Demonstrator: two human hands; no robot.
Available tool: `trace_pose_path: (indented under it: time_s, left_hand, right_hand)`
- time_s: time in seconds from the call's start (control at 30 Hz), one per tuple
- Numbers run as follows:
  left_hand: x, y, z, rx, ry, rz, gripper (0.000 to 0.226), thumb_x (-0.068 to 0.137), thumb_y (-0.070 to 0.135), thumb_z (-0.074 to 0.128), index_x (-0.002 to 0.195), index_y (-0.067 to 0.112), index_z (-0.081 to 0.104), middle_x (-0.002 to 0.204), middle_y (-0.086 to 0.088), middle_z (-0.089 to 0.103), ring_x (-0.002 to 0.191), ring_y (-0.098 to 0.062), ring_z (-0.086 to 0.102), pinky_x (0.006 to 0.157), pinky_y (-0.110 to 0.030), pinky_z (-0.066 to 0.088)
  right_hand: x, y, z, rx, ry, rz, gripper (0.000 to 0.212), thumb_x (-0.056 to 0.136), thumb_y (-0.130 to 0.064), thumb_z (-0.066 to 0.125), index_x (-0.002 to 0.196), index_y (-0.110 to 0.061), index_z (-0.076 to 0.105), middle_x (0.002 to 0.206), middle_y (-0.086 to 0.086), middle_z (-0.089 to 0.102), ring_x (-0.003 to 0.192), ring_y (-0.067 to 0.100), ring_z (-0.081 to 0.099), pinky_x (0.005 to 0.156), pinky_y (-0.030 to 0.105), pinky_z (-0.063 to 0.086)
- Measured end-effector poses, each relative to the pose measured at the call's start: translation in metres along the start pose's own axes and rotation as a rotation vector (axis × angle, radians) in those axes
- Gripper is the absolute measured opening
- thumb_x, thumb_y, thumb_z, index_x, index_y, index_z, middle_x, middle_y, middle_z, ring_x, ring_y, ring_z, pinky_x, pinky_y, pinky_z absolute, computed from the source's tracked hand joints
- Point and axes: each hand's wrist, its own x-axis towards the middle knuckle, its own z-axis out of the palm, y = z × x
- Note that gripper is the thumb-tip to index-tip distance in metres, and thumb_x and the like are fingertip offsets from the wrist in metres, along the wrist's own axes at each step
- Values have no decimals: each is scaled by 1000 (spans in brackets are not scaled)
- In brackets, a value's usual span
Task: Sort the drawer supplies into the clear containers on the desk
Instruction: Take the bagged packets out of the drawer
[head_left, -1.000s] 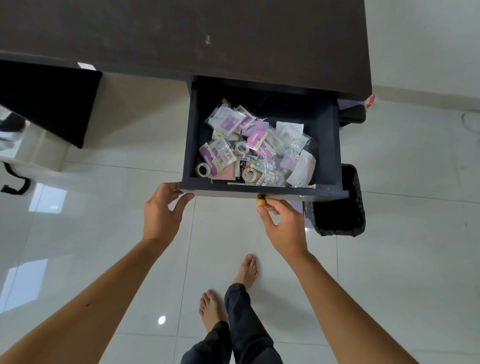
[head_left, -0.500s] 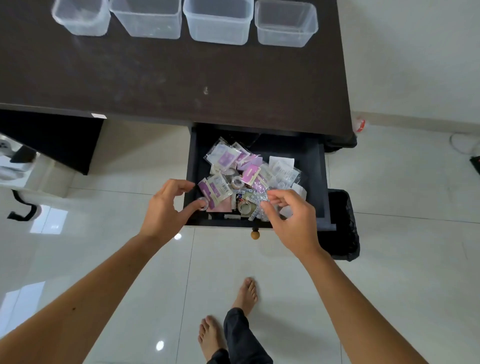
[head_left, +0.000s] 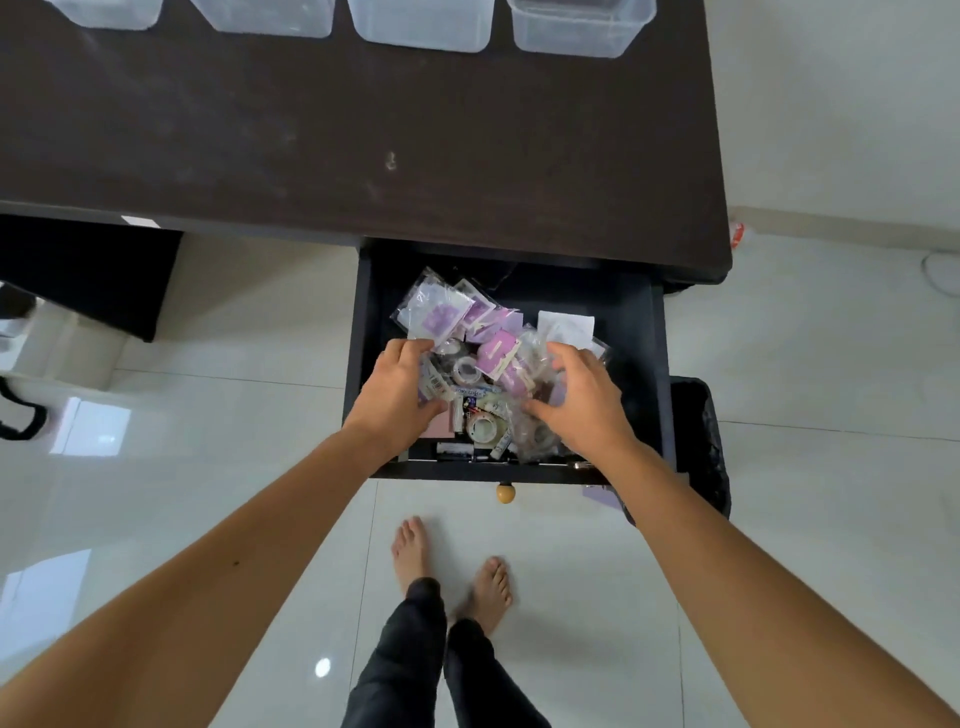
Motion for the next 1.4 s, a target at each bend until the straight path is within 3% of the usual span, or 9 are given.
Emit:
trace_pose_path:
  time_s: [0.2,0.43,0.57,0.7,0.83,0.93,1.07,1.23,1.4]
  left_hand:
    - [6,-2,9,-70,20,-96,85,80,11,90,150,15,41,136,-8,51,124,-25,56,110,-39,49]
    - [4,2,-3,-299,42,-127,57,82,20,90,129,25,58,100,3,60,88,-12,57,75,-15,44]
    - [10,2,-7,-403,33,-131,30,81,26,90,103,25,69,101,8,66,75,-5,54,69,-11,43]
    - [15,6,-5,-553,-37,-173,36,82,34,89,107,20,68,105,10,74,93,-4,71,83,-19,54]
    - [11,10,-6,-702,-107,-179,34,97,41,71,110,12,62,84,-13,70,69,-19,63,58,-20,53]
    - [6,14,-8,-783,-143,-178,30,104,38,60,107,8,63,67,-2,59,60,-12,55,56,-17,49]
    - [4,14,-4,-885,-228,-181,51,88,49,70,126,15,67,106,-16,77,94,-20,71,83,-32,57]
    - [4,13,-3,-972,-311,-192,49,86,27,81,129,10,67,112,-13,80,101,-27,79,82,-37,65]
    - [5,10,0,-997,-264,-212,22,91,-1,76,108,12,72,86,-1,82,71,-12,79,60,-24,62]
  right_hand:
    - [0,3,-5,95,-21,56,77,80,-34,92,147,-22,55,91,-11,66,107,19,61,105,52,49]
    - [-5,-4,-24,284,-129,37,11,85,-24,88,91,-28,79,90,-11,77,87,7,72,85,30,61]
    - [0,-10,-32,437,-211,61,7,90,-24,84,95,-27,79,96,-11,81,90,7,77,91,34,63]
    - [8,-21,-30,588,-262,82,11,92,-25,83,101,-22,78,105,4,80,93,19,80,90,46,65]
    - [13,-38,-21,673,-215,95,26,84,-16,89,104,-21,74,103,11,77,90,22,79,85,33,66]
    - [17,-45,-11,652,-200,71,28,81,-18,92,99,-29,73,97,1,77,89,13,75,87,30,64]
    - [18,-50,-3,678,-224,45,19,86,-16,87,100,-25,78,99,1,81,95,16,77,91,28,62]
    - [15,-52,3,706,-256,54,15,91,-17,82,102,-26,77,98,-3,82,96,8,77,92,22,59]
    - [11,-54,8,642,-85,55,25,83,-17,91,101,-9,76,90,-4,77,83,11,75,78,18,60]
